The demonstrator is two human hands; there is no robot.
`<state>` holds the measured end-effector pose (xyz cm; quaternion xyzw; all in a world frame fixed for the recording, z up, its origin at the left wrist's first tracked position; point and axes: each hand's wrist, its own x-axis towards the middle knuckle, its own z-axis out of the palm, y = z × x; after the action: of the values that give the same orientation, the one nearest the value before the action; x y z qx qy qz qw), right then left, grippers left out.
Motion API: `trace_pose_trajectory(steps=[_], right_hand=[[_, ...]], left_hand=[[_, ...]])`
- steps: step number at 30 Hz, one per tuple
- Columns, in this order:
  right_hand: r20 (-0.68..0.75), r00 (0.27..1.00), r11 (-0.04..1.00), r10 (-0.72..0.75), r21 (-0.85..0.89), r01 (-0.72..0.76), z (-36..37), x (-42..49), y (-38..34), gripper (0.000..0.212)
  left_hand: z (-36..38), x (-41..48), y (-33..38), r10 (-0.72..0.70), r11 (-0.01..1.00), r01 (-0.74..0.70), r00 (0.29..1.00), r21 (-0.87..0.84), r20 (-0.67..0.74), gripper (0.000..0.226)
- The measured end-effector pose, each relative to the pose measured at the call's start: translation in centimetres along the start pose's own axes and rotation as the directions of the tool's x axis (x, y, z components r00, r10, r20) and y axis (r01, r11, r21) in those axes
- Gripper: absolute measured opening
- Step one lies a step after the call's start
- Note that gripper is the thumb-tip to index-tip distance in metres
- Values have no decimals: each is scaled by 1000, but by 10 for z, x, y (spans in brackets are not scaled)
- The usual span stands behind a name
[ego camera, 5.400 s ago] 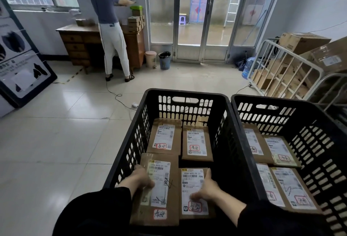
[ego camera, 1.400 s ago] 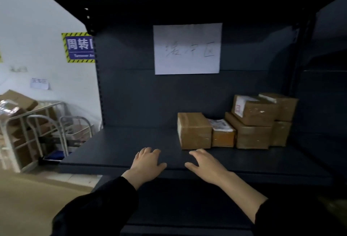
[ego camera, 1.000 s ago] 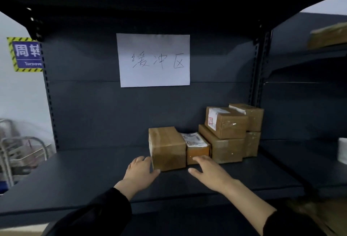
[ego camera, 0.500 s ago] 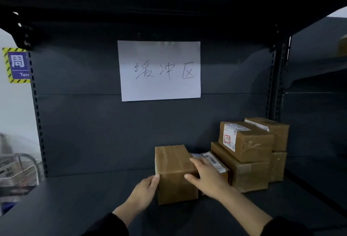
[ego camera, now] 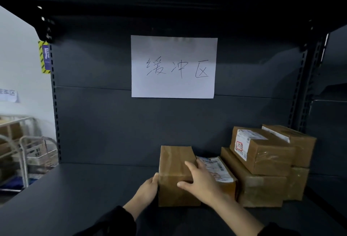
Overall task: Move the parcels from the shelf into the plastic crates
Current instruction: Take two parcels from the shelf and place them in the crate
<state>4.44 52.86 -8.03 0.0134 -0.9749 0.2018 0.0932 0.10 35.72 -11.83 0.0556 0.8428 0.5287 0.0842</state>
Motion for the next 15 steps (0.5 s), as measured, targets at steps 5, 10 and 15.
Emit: trace_pose_trajectory(steps=[5,10,15], right_hand=[[-71,997,988,-41,143,51,8,-6,-12,78],[-153,985,938,-82,321,128,24,-12,-27,81],[-88,987,815,-137,556,163,37,-15,-39,95]], left_hand=[[-16,-15,7,88,966,-88,996,-241,-10,36],[-42,-36,6,40,890,-88,992,-447,-118,72],[-52,-58,15,104,881,-235,943,-410,-316,77]])
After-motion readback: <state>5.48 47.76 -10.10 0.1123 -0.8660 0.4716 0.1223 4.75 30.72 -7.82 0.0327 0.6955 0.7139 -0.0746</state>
